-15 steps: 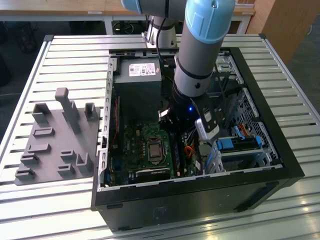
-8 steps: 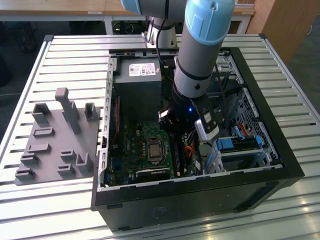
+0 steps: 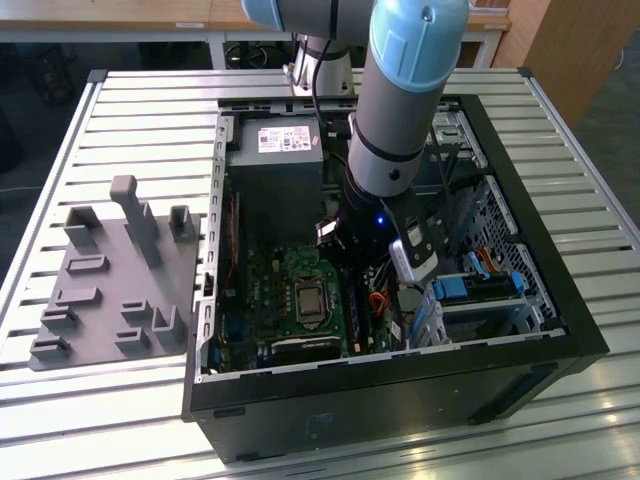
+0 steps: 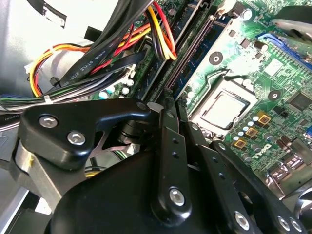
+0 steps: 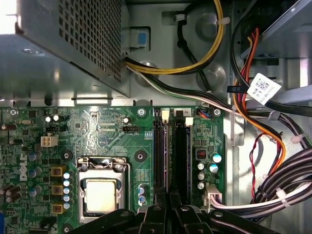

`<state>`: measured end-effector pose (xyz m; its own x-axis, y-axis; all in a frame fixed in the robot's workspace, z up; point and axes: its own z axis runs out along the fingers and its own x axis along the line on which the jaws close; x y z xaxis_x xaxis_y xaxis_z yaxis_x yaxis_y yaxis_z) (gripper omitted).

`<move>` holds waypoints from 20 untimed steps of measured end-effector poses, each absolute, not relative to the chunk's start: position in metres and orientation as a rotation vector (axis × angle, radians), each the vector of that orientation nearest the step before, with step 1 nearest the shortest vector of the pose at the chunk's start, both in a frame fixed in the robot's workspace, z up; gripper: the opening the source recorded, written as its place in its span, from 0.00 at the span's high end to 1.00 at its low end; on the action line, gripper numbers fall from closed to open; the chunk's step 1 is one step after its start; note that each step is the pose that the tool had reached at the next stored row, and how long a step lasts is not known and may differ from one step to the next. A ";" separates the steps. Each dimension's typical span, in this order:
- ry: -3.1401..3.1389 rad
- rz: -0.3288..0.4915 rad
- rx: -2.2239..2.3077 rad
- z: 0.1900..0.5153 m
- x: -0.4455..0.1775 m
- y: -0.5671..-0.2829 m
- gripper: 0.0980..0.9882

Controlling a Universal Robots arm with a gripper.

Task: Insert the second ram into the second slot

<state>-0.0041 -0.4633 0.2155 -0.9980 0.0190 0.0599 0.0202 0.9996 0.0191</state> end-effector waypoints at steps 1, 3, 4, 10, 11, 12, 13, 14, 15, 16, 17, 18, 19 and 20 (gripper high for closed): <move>-3.082 -0.031 -0.030 0.215 -0.004 -0.463 0.96; -3.082 -0.031 -0.030 0.214 -0.004 -0.463 0.96; -3.082 -0.031 -0.030 0.213 -0.004 -0.463 0.96; -3.081 -0.030 -0.030 0.212 -0.004 -0.463 0.96; -3.081 -0.030 -0.030 0.212 -0.004 -0.463 0.96; -3.081 -0.030 -0.030 0.212 -0.004 -0.463 0.96; -3.081 -0.030 -0.030 0.212 -0.004 -0.463 0.96; -3.082 -0.031 -0.030 0.211 -0.004 -0.463 0.96; -3.082 -0.031 -0.030 0.211 -0.004 -0.463 0.94; -3.082 -0.031 -0.030 0.211 -0.004 -0.463 0.94; -3.082 -0.031 -0.030 0.212 -0.004 -0.463 0.87; -3.081 -0.031 -0.030 0.212 -0.004 -0.463 0.87; -3.081 -0.031 -0.030 0.214 -0.004 -0.463 0.87; -3.081 -0.031 -0.030 0.215 -0.004 -0.463 0.87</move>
